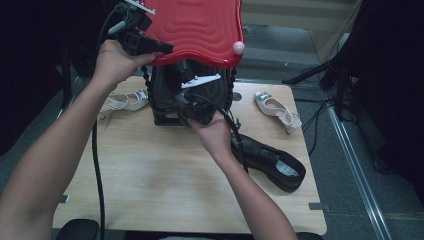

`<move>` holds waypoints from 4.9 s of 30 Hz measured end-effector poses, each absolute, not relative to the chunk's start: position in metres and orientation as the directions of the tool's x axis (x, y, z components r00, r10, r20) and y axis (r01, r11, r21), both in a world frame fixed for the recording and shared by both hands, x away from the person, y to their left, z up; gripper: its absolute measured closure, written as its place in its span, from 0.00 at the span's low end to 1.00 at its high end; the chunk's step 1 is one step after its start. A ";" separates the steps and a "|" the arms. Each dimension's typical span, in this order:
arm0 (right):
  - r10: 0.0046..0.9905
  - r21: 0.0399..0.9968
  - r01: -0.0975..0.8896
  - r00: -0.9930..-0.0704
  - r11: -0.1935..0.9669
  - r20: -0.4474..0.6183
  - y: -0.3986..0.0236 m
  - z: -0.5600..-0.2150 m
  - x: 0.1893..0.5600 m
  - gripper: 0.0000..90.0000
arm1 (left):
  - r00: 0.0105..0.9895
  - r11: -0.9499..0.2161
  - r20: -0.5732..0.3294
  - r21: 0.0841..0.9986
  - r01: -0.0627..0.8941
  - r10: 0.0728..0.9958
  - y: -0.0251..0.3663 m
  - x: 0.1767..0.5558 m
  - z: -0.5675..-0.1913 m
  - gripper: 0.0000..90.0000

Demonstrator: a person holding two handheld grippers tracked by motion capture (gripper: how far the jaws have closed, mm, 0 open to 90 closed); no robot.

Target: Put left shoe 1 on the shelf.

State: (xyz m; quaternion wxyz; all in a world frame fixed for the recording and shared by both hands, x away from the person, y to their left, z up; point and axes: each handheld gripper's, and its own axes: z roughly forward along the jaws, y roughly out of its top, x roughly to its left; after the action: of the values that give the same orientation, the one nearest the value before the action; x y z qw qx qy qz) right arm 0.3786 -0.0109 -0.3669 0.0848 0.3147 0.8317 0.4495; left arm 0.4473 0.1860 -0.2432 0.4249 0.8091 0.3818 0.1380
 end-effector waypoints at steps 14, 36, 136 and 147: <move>0.600 0.762 0.479 -0.786 0.435 0.152 -0.046 -0.411 0.357 1.00 | 0.673 -0.349 -0.092 0.799 0.490 0.734 0.186 0.446 -0.244 1.00; 0.640 0.750 0.522 -0.749 0.407 0.174 -0.033 -0.413 0.379 1.00 | 0.668 -0.339 -0.099 0.801 0.493 0.738 0.186 0.446 -0.245 1.00; 0.561 0.755 0.581 -0.750 0.304 0.351 -0.110 -0.470 0.329 0.74 | 0.747 -0.382 -0.231 0.743 0.549 0.624 0.184 0.361 -0.362 0.55; 0.567 0.802 0.496 -0.785 0.333 0.251 -0.134 -0.458 0.313 0.71 | 0.747 -0.389 -0.268 0.720 0.575 0.608 0.180 0.351 -0.399 0.54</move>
State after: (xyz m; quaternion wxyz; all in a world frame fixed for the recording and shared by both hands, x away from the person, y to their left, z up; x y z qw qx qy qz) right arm 0.3132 -0.1336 -0.4579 0.0369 0.3259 0.8154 0.4769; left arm 0.3506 0.1799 -0.3990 0.4240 0.8330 0.3549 0.0195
